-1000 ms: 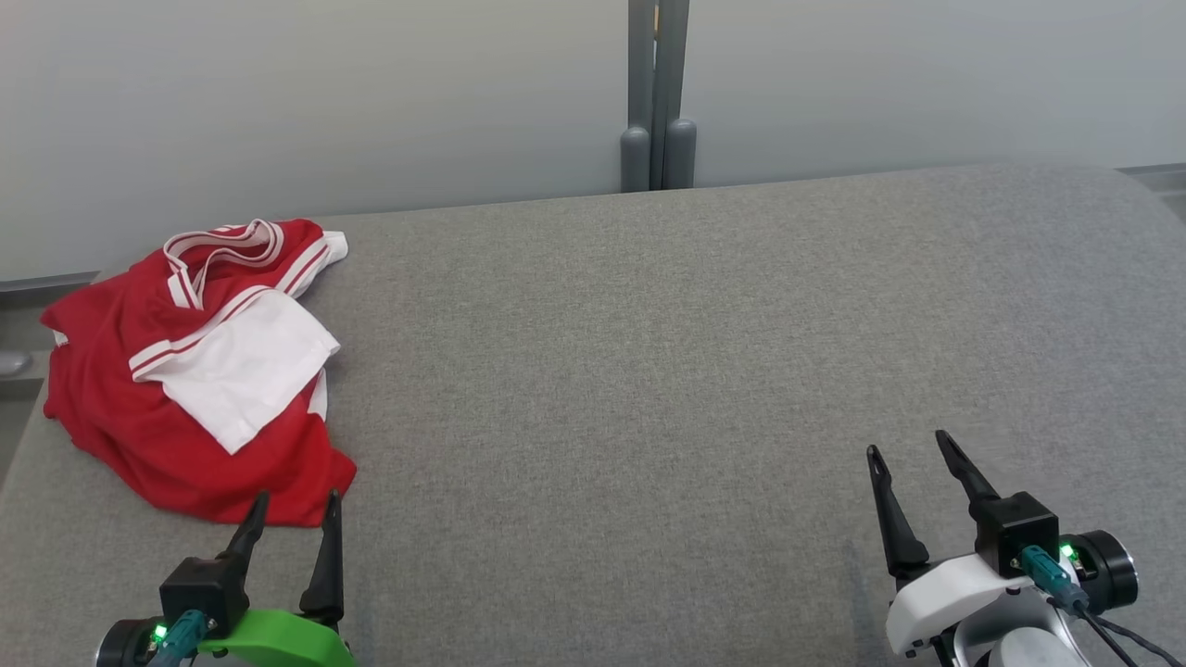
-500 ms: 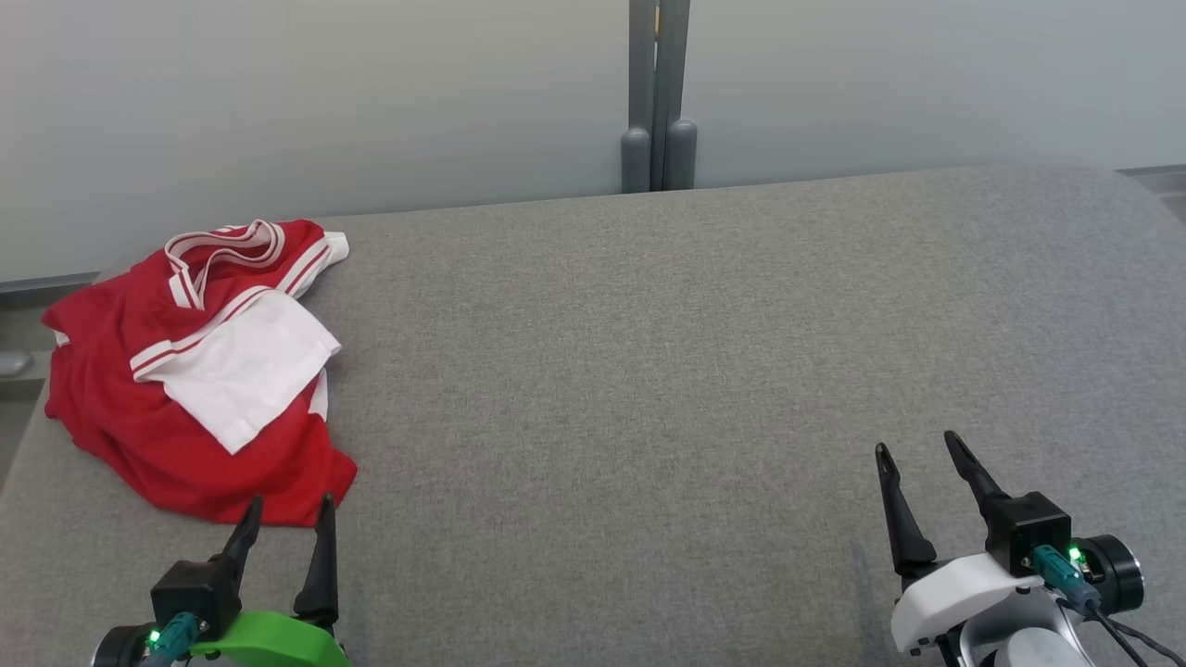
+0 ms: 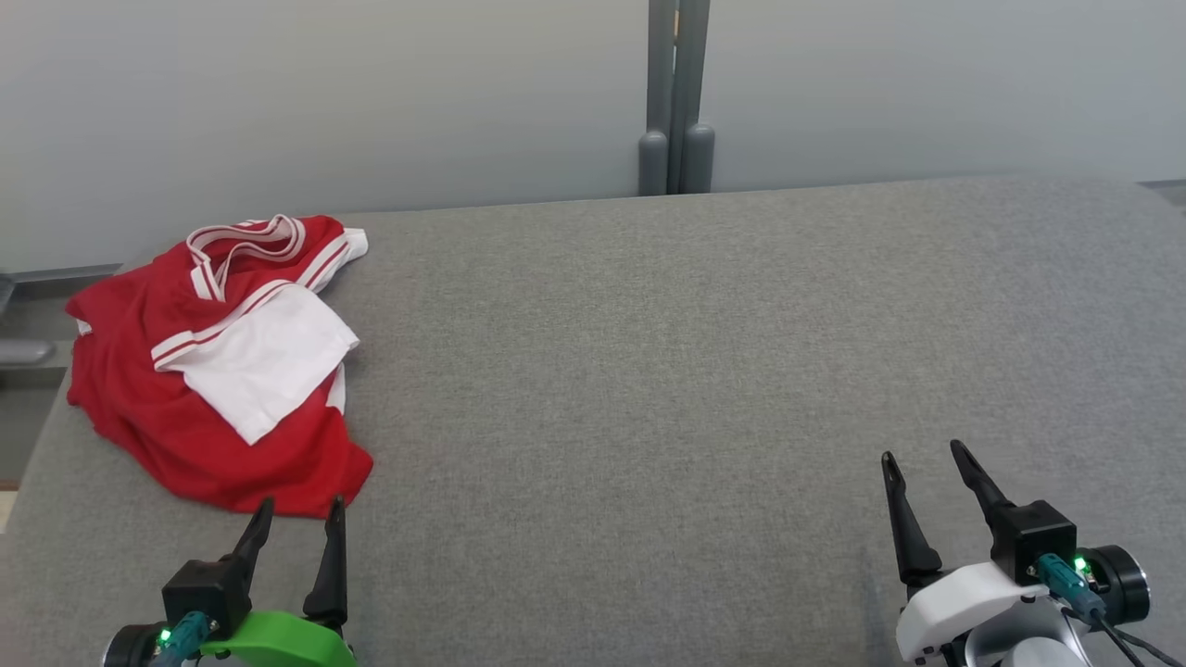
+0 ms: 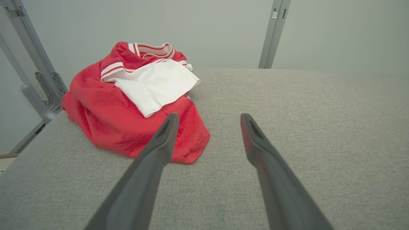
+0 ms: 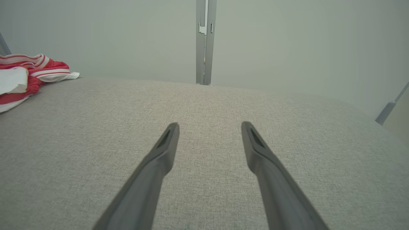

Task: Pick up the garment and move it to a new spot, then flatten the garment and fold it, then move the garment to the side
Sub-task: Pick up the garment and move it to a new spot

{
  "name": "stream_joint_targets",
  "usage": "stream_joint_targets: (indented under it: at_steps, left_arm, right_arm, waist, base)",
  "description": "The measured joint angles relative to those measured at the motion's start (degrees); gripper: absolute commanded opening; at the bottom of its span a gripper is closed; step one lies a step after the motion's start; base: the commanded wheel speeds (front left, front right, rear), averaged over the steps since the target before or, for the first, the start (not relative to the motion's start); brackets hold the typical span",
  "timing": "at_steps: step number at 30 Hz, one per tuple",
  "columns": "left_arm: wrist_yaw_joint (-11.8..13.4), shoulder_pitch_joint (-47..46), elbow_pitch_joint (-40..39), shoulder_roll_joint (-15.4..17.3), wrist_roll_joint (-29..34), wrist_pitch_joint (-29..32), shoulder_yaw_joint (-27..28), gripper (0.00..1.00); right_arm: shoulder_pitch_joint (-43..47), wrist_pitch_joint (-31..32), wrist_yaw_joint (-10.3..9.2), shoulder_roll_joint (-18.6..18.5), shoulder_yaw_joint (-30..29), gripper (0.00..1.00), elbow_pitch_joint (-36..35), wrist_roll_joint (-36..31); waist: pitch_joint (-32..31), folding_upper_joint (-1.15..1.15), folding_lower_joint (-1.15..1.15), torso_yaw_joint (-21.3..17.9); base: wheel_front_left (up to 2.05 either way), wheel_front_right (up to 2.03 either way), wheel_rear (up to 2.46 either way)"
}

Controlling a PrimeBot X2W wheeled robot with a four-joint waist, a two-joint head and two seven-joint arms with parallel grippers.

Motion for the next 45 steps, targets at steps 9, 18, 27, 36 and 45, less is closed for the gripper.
stream_joint_targets:
  at_steps: [9, 18, 27, 36, 45]
  left_arm:
    - [0.00, 0.06, 0.90, 0.42, -0.08, 0.00, 0.07, 1.00]
    - [0.00, 2.60, 1.15, 1.38, -0.62, 0.00, 2.26, 1.00]
    - [0.00, 3.08, 1.04, 0.89, -1.23, 0.00, 3.58, 1.00]
    - [0.00, -4.43, 3.75, -0.12, -5.36, 0.00, 1.64, 1.00]
    - [-0.03, -27.33, 16.12, 1.59, -12.85, 5.46, -1.43, 1.00]
  right_arm:
    - [0.96, 0.00, 0.00, -0.01, 1.75, 1.00, 0.03, 0.70]
    - [0.59, 0.00, 0.00, 0.01, 5.27, 1.00, 0.62, 2.11]
    - [0.55, 0.00, 0.00, 0.04, 6.41, 1.00, 0.59, 2.58]
    - [-1.71, 0.00, 0.00, 0.04, 6.09, 1.00, -2.11, 0.04]
    - [-9.65, 0.00, 0.00, -2.02, 6.52, 1.00, -5.43, -3.64]
  waist:
    - [-0.55, 0.00, 0.00, 6.03]
    - [-1.64, 0.00, 0.00, 15.19]
    - [-2.75, 0.00, 0.00, 20.67]
    - [1.04, 0.00, 0.00, 18.56]
    - [11.57, 0.00, 0.00, 16.87]
  base:
    - [0.00, 0.00, 0.00]
    - [0.00, 0.00, 0.00]
    - [0.00, 0.00, 0.00]
    - [0.00, 0.00, 0.00]
    - [0.00, 0.00, 0.00]
